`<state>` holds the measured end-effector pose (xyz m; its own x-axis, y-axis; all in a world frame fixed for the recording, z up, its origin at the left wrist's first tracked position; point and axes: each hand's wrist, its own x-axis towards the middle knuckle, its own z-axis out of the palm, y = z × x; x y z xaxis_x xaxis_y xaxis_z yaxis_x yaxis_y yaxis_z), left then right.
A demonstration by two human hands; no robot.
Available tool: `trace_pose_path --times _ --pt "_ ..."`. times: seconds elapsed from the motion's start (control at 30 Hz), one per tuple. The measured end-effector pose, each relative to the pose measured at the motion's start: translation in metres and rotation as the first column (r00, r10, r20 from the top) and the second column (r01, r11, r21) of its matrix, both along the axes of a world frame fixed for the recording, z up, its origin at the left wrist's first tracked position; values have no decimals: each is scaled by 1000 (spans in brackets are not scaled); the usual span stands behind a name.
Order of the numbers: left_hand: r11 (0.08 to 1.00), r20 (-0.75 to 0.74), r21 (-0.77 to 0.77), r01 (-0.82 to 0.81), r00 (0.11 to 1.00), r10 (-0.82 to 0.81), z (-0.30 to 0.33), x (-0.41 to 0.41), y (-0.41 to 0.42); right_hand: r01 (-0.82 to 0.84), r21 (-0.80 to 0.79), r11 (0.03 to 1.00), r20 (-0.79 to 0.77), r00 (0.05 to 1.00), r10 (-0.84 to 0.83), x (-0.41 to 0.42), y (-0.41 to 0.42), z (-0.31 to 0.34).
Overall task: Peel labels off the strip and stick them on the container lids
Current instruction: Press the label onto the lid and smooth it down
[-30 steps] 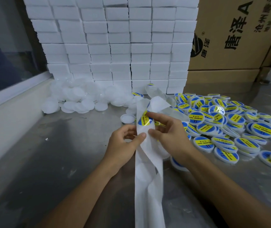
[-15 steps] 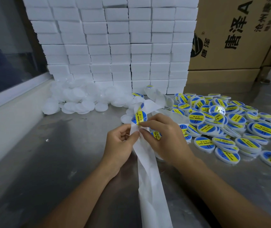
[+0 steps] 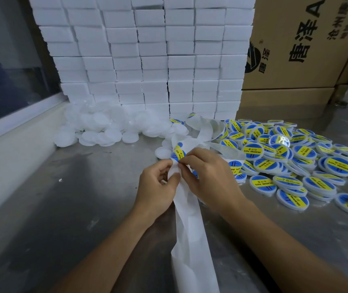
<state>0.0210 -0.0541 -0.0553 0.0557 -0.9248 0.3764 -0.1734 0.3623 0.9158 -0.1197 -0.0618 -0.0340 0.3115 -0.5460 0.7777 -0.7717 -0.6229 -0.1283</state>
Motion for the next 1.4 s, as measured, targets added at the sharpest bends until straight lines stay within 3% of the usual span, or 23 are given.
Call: trace_pose_path --times 0.3,0.47,0.7,0.83,0.97,1.1,1.27,1.4 --pt "1000 2 14 9 1000 -9 3 0 2 -22 74 997 235 972 4 -9 -1 1" --pt "999 -2 33 2 1000 -2 2 1 1 -32 99 995 434 901 -15 -12 0 1" --pt "998 -51 42 -51 997 53 2 1 0 -155 239 959 793 601 -100 -11 3 7" --pt "992 -55 51 -118 991 121 -2 3 -4 -237 240 941 891 439 -117 -19 3 15" --pt "945 68 -62 -322 943 326 0 8 -11 -229 215 949 893 439 -97 -25 3 19" --pt "874 233 -36 -484 847 478 2 33 -38 -210 208 955 870 486 -83 -24 4 21" --pt "870 663 -81 -486 626 411 -1 64 -82 -256 178 950 858 514 -23 -19 8 25" --pt "867 830 -52 -496 461 314 -5 74 -115 -247 137 959 847 531 16 -19 7 24"
